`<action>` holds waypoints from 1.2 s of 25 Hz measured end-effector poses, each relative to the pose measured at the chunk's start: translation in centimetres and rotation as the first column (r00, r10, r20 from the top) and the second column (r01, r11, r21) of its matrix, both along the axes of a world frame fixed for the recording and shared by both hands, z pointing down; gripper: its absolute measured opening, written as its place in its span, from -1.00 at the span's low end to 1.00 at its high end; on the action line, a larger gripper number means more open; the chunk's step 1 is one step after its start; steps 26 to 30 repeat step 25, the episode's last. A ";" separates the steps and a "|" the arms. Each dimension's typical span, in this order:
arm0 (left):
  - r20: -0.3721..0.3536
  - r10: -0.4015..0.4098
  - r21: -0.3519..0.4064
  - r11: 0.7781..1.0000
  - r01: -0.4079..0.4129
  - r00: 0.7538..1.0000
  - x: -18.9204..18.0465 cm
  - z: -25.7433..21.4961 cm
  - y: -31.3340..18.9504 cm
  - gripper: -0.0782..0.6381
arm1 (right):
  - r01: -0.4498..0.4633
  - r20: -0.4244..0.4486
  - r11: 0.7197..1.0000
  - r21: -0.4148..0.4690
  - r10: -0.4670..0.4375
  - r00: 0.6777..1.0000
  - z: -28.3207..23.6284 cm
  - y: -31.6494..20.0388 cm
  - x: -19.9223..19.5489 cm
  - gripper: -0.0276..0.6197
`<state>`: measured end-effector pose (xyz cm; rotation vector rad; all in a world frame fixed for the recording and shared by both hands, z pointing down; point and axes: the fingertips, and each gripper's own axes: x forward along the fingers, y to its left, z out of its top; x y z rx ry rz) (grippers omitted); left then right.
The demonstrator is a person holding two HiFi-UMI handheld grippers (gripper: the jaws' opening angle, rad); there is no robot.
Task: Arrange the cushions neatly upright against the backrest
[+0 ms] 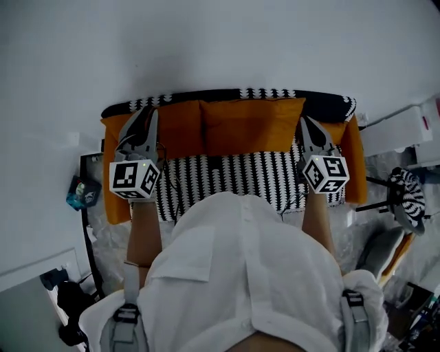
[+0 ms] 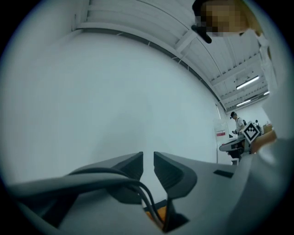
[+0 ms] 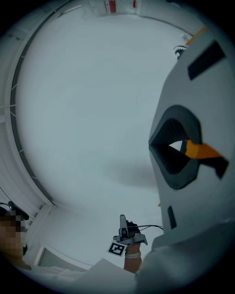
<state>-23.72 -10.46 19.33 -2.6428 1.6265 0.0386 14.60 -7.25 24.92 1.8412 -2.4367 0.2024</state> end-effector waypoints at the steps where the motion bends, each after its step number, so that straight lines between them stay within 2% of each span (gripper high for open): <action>1: 0.002 -0.007 0.019 1.000 0.007 1.000 0.0 -0.6 0.5 -0.55 | -0.001 -0.003 1.000 0.012 0.001 1.000 -0.6 0.5 -0.1 -0.90; 7: -0.005 -0.023 0.078 0.997 0.023 1.000 -0.1 -3.0 2.1 -0.55 | 0.005 -0.001 0.997 0.078 -0.005 1.000 -3.7 1.8 -0.1 -0.90; 18: -0.022 -0.009 0.076 0.997 0.011 1.000 -0.1 -3.6 2.6 -0.55 | 0.034 -0.057 0.995 0.099 -0.029 0.998 -4.6 2.1 -0.7 -0.90; 30: -0.011 0.003 0.062 0.998 -0.002 1.000 0.9 -3.2 3.4 -0.55 | 0.055 -0.043 0.993 0.099 -0.051 0.998 -4.7 2.8 -1.1 -0.90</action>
